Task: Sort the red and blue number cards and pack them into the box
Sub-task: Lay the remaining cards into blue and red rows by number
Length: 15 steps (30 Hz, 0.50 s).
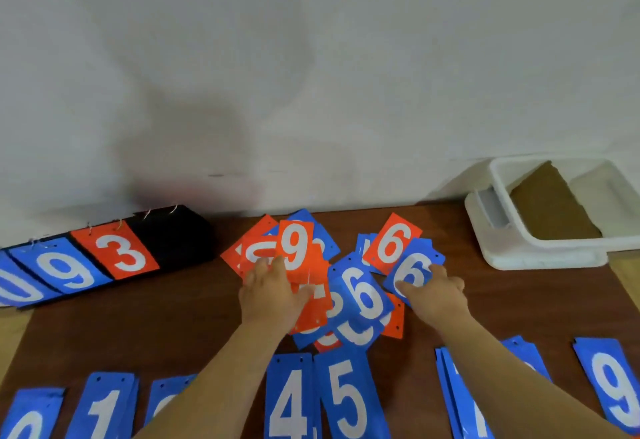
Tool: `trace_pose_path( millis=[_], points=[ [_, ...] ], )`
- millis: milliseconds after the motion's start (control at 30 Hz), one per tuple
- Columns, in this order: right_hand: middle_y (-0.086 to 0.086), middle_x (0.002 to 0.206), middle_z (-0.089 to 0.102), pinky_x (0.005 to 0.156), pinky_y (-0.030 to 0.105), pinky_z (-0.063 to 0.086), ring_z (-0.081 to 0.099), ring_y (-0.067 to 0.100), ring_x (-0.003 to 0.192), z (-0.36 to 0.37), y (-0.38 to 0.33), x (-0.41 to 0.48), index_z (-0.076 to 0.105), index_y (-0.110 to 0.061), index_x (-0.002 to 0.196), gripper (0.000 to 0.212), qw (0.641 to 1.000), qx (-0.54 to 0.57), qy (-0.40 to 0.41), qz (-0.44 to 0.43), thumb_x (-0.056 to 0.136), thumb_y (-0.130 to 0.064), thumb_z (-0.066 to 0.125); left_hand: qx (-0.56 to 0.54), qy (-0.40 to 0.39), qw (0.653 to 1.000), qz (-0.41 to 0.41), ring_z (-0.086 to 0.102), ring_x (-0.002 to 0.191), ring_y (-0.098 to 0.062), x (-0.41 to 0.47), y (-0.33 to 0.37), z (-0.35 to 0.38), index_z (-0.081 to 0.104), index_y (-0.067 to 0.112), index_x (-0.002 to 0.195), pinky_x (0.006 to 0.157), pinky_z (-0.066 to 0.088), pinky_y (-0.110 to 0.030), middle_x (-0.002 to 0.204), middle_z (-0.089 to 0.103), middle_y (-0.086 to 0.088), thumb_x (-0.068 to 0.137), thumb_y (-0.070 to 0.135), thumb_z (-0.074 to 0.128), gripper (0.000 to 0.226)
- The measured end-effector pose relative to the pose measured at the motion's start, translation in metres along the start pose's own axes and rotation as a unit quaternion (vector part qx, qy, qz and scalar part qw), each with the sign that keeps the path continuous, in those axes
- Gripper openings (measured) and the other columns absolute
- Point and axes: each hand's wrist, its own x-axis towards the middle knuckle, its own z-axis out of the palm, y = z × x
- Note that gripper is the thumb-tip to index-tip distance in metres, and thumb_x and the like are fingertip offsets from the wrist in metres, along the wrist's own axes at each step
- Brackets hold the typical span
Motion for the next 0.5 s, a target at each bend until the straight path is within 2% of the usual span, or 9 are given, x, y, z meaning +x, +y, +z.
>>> trace_pose_path(
  millis=[133, 233, 300, 367, 500],
  points=[
    [0.023, 0.142, 0.028, 0.108, 0.051, 0.042, 0.042, 0.043, 0.125, 0.015, -0.012, 0.012, 0.02, -0.025, 0.154, 0.103, 0.997, -0.008, 0.039, 0.064, 0.077, -0.073, 0.068, -0.021, 0.016, 0.999, -0.026, 0.036, 0.143, -0.031, 0.033, 0.006, 0.011, 0.026, 0.027, 0.154, 0.111, 0.042, -0.049, 0.157, 0.034, -0.007, 0.082, 0.07, 0.065, 0.093],
    [0.022, 0.141, 0.027, 0.107, 0.052, 0.042, 0.04, 0.044, 0.123, 0.022, -0.016, 0.021, 0.02, -0.029, 0.153, 0.103, 0.994, -0.012, 0.065, 0.089, 0.075, -0.071, 0.071, -0.03, 0.009, 0.999, -0.037, 0.033, 0.144, -0.033, 0.052, 0.012, 0.02, 0.023, 0.028, 0.154, 0.111, 0.042, -0.049, 0.157, 0.032, -0.009, 0.084, 0.064, 0.069, 0.092],
    [0.019, 0.139, 0.026, 0.1, 0.051, 0.048, 0.041, 0.044, 0.12, 0.026, -0.016, 0.026, 0.021, -0.033, 0.152, 0.1, 0.992, 0.009, 0.072, 0.107, 0.075, -0.062, 0.078, -0.022, 0.011, 0.999, -0.04, 0.033, 0.143, -0.035, 0.059, 0.014, 0.023, 0.022, 0.028, 0.154, 0.112, 0.041, -0.049, 0.157, 0.031, -0.011, 0.084, 0.058, 0.072, 0.091],
    [0.017, 0.137, 0.026, 0.087, 0.048, 0.054, 0.045, 0.044, 0.119, 0.027, -0.016, 0.028, 0.024, -0.036, 0.151, 0.098, 0.989, 0.048, 0.077, 0.12, 0.074, -0.052, 0.084, -0.034, 0.011, 0.998, -0.045, 0.036, 0.14, -0.035, 0.064, 0.014, 0.025, 0.022, 0.03, 0.154, 0.109, 0.042, -0.048, 0.153, 0.032, -0.011, 0.084, 0.053, 0.076, 0.091],
    [0.015, 0.133, 0.027, 0.071, 0.041, 0.054, 0.056, 0.04, 0.103, 0.026, -0.017, 0.032, 0.027, -0.035, 0.149, 0.099, 0.987, 0.077, 0.074, 0.119, 0.072, -0.044, 0.089, -0.074, -0.003, 0.996, -0.057, 0.041, 0.135, -0.033, 0.066, 0.012, 0.024, 0.023, 0.037, 0.153, 0.101, 0.049, -0.045, 0.148, 0.032, -0.009, 0.082, 0.046, 0.081, 0.092]
  ],
)
